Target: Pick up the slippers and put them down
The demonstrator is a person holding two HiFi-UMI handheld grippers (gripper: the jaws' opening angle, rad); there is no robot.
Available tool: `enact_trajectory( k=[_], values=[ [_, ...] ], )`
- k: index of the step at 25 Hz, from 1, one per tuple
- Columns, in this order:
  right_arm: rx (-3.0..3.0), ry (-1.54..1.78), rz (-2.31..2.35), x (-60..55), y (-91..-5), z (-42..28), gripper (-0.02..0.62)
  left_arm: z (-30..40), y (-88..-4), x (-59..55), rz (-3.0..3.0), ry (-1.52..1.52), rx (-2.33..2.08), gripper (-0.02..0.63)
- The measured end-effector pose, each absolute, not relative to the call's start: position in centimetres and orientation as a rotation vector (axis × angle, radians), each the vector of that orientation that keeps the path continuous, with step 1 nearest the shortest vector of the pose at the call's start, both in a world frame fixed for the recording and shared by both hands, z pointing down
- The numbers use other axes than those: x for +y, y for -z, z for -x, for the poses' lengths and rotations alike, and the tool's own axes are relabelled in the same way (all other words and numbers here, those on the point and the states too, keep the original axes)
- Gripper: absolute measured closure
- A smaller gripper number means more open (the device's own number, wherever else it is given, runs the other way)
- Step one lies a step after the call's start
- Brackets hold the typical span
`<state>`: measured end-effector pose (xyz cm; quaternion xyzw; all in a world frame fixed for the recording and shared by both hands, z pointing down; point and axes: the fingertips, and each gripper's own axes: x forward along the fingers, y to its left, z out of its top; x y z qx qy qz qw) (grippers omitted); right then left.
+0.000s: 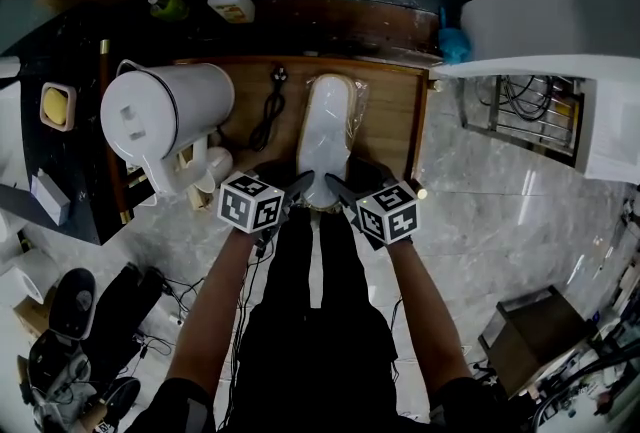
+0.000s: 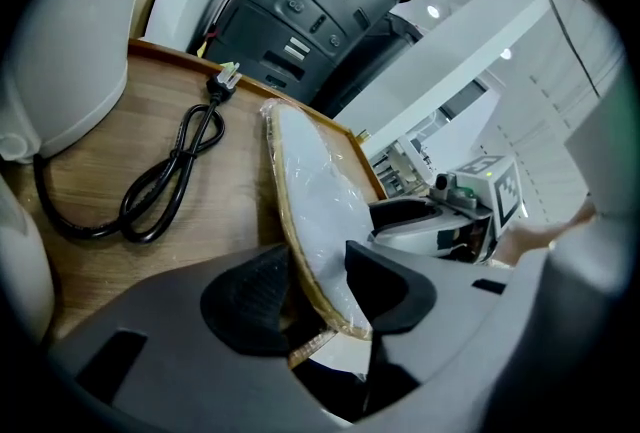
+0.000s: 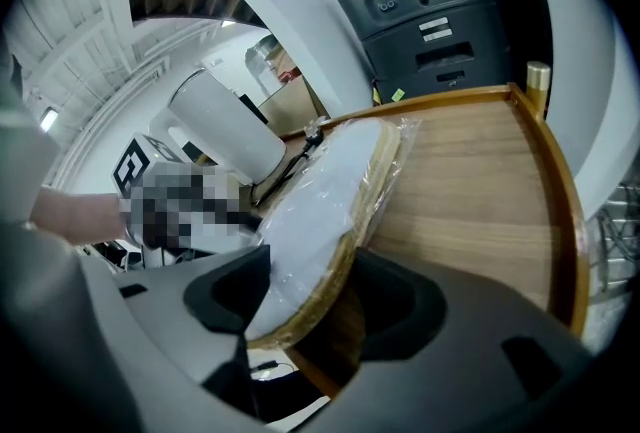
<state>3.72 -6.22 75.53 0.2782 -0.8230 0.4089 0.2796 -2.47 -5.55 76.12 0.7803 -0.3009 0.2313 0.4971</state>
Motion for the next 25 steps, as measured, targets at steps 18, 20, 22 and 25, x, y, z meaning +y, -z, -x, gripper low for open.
enact_trajectory(
  k=[18, 20, 22, 25],
  values=[
    [-2.338, -1.034, -0.825, -6.6, -66.1, -2.4, 0.339, 3.8, -66.9, -5.5, -1.977, -0.379, -0.839, 0.425],
    [-2.366, -1.022, -0.841, -6.8, -64.2, -2.3, 0.339, 4.0, -65.0, -5.7, -1.995, -0.324, -0.851, 0.425],
    [-2.390, -1.008, -0.855, -6.7, -62.3, -2.2, 0.339, 4.3, -63.1, -5.6, -2.008, -0.272, -0.862, 0.425],
    [-2.431, -0.969, -0.883, -6.7, -59.1, -2.0, 0.339, 4.5, -60.1, -5.6, -2.036, -0.198, -0.873, 0.425]
  ],
)
